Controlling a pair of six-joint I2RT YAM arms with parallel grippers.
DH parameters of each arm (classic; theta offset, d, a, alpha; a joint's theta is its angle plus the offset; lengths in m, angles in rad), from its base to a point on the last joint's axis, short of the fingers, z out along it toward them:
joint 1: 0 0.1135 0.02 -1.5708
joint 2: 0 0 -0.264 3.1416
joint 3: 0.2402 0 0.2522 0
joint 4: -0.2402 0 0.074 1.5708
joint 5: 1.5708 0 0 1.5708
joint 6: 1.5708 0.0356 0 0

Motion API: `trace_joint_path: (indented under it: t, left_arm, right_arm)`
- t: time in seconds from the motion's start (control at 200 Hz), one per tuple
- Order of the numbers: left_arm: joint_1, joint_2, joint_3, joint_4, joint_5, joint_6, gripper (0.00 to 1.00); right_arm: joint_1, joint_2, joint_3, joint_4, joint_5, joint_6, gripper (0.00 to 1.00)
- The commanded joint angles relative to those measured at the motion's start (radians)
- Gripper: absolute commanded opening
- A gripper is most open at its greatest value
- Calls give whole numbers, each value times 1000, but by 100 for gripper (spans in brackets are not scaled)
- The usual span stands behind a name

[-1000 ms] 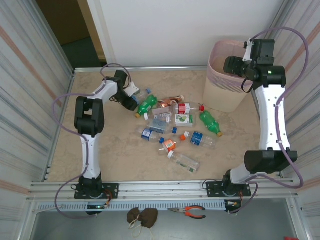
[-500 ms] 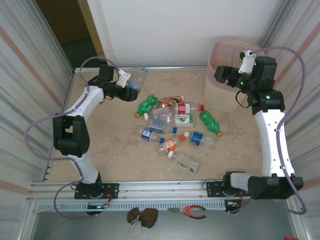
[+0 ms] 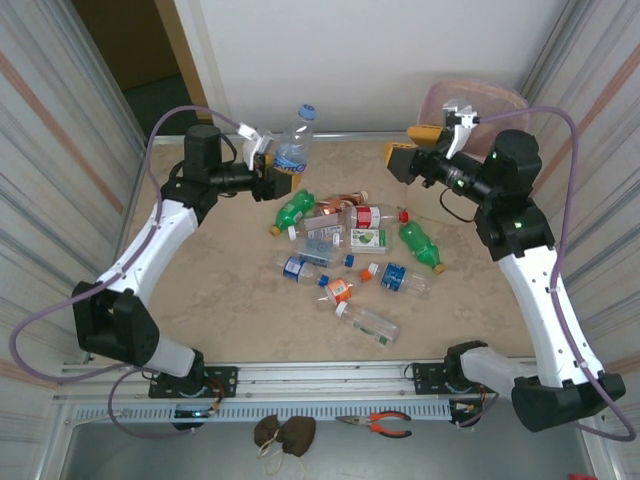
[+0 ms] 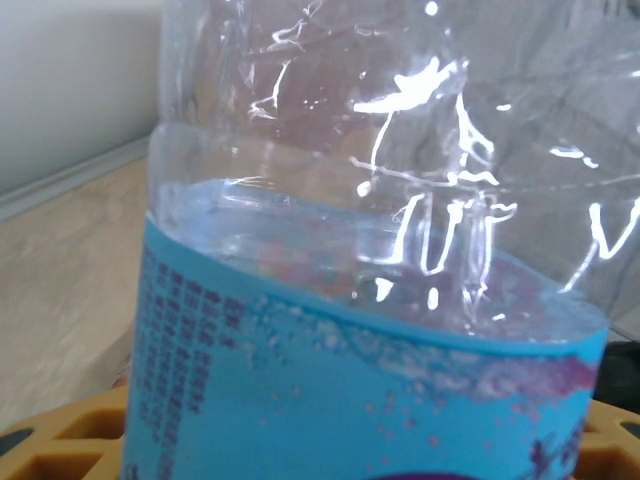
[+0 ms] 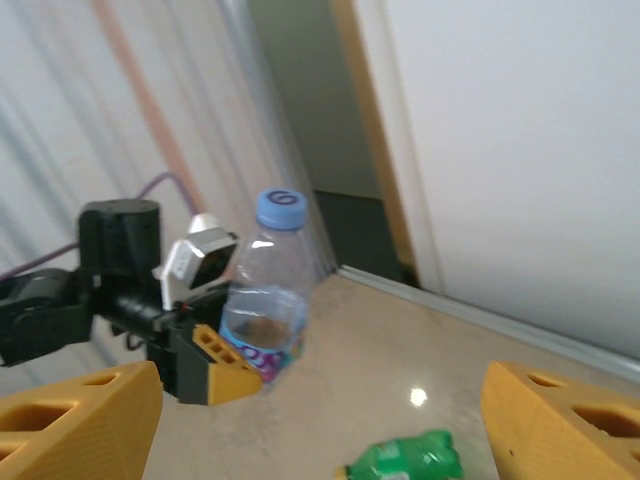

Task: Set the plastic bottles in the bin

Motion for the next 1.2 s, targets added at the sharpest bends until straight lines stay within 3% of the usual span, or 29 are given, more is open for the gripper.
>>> trace_joint_path:
  t: [0.0,0.316,0.802,1.037,1.192]
  left_arm:
    - [-38,-58,-13,108,106,-54,58]
    - [-169,-152,18,130,215,-43,59]
    - [-291,-192,95,135,226,-26,60]
    - [-316,-194,109,138,218,-21,60]
    - [-323,-195,112,145,213,-21,60]
  right_arm:
    - [50,-37,-10,134,-54,-20,82]
    - [194,-45,29,198,-71,-88,84]
    - [411,27,130,126,-156,-244,98]
    - [451,47,138,91,-142,-279,89]
    - [457,43,132,91,-142,-288,78]
